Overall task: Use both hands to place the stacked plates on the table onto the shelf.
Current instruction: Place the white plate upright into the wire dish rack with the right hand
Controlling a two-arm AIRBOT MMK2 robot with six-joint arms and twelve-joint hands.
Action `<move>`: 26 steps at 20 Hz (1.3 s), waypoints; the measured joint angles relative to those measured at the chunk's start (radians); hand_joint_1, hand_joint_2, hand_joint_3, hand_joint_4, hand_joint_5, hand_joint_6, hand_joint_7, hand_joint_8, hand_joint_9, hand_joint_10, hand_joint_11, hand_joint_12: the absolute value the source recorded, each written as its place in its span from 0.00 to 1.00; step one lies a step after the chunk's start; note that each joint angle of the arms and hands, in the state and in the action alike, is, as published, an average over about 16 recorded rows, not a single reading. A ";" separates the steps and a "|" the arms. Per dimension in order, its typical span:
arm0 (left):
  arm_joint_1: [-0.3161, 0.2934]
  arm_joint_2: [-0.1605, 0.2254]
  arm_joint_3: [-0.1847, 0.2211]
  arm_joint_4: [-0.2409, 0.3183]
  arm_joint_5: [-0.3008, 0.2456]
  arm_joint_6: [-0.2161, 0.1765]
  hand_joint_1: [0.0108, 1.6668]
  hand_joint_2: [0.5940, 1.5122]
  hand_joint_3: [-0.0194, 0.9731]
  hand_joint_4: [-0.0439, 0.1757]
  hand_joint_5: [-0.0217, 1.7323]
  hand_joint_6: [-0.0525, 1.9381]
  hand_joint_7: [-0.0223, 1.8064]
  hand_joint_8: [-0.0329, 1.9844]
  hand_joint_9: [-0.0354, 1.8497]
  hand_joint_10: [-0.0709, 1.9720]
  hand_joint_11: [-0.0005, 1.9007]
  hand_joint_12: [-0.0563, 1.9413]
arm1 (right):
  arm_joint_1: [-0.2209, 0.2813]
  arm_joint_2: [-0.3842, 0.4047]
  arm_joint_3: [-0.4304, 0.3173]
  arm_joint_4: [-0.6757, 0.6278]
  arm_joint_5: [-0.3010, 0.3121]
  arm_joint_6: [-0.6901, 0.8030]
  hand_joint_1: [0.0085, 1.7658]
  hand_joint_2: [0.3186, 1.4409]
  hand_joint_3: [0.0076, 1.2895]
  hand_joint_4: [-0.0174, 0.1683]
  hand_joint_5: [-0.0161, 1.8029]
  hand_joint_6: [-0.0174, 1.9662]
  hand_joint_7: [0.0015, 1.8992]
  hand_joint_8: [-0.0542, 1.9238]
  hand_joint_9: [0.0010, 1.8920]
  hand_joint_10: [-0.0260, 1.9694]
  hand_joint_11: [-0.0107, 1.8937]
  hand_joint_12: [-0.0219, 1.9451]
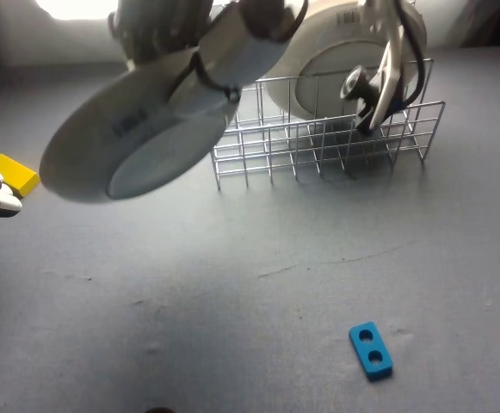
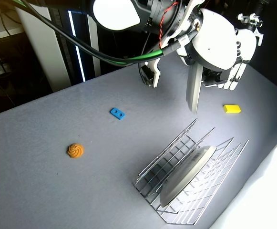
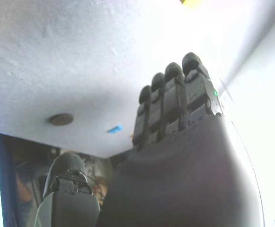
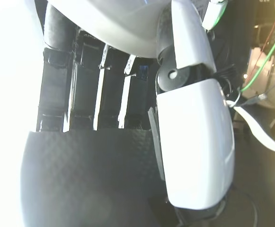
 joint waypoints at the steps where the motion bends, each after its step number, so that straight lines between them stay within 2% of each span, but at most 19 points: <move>1: 0.000 0.000 0.000 0.000 0.000 0.000 0.01 0.54 0.04 0.20 0.07 0.03 0.08 0.02 0.07 0.04 0.01 0.08 | 0.008 0.008 0.000 0.016 -0.007 0.000 0.70 0.61 0.00 0.18 0.55 0.44 0.58 0.43 0.59 0.28 0.39 0.67; 11: 0.000 0.000 0.000 0.000 0.000 0.000 0.01 0.54 0.04 0.20 0.08 0.03 0.08 0.02 0.07 0.04 0.01 0.09 | 0.046 0.090 0.000 0.110 -0.037 0.002 0.72 0.61 0.00 0.17 0.55 0.44 0.57 0.44 0.58 0.29 0.39 0.68; 19: 0.002 0.000 -0.001 0.001 0.000 0.000 0.01 0.54 0.04 0.20 0.08 0.03 0.09 0.02 0.07 0.04 0.01 0.10 | 0.028 0.131 0.005 0.119 -0.021 0.044 0.73 0.61 0.00 0.19 0.55 0.44 0.58 0.44 0.60 0.25 0.38 0.68; 26: 0.003 -0.002 -0.002 0.004 0.000 0.000 0.01 0.55 0.04 0.20 0.08 0.03 0.09 0.02 0.08 0.04 0.01 0.11 | 0.000 0.150 0.035 0.127 0.022 0.114 0.73 0.61 0.00 0.15 0.55 0.44 0.58 0.43 0.60 0.24 0.39 0.67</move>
